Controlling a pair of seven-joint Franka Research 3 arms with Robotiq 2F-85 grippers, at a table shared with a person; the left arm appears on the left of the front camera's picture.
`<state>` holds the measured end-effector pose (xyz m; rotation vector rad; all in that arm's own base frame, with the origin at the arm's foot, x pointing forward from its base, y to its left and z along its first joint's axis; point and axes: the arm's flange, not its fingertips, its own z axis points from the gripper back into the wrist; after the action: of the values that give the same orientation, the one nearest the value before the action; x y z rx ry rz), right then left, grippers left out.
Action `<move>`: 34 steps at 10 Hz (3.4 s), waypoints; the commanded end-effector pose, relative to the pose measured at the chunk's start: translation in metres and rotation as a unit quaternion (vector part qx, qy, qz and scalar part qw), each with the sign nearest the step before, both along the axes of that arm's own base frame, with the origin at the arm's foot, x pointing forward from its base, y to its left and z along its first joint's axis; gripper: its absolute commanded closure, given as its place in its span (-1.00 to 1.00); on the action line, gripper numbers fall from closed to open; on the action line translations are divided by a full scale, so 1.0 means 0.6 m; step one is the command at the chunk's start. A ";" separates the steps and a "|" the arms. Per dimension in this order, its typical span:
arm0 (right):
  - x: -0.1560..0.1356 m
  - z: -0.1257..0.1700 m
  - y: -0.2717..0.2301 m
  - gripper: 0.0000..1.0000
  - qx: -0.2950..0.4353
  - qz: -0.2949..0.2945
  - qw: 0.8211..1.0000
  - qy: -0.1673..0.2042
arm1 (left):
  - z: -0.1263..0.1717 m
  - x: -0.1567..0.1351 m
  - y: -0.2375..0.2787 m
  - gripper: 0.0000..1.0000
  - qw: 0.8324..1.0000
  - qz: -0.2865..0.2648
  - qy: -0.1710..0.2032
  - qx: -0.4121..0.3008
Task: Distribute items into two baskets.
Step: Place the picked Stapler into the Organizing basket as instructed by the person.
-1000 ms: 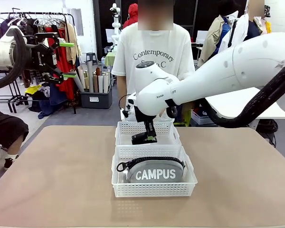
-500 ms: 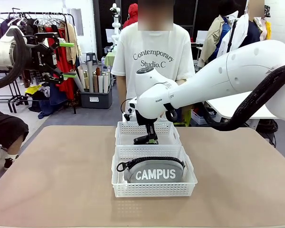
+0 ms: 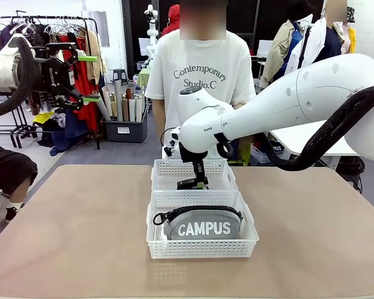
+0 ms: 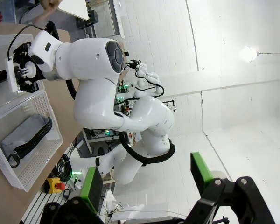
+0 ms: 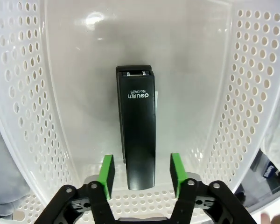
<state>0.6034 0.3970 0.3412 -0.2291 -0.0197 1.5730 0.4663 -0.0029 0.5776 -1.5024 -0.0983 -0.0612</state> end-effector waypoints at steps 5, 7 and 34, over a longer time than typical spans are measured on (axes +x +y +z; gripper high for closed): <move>0.034 0.046 -0.018 -1.00 0.044 -0.047 0.997 0.053 | 0.004 -0.002 0.002 -1.00 1.000 -0.003 0.003 -0.002; 0.038 0.056 -0.025 -1.00 0.056 -0.050 0.995 0.060 | 0.004 -0.002 0.002 -1.00 1.000 -0.003 0.003 -0.002; 0.072 0.321 -0.372 -1.00 0.370 -0.540 0.700 0.284 | 0.004 -0.002 0.002 -1.00 1.000 -0.003 0.003 -0.002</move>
<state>0.6638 0.1697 0.5375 0.7428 0.0366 0.3564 0.4665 -0.0022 0.5774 -1.5026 -0.0985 -0.0601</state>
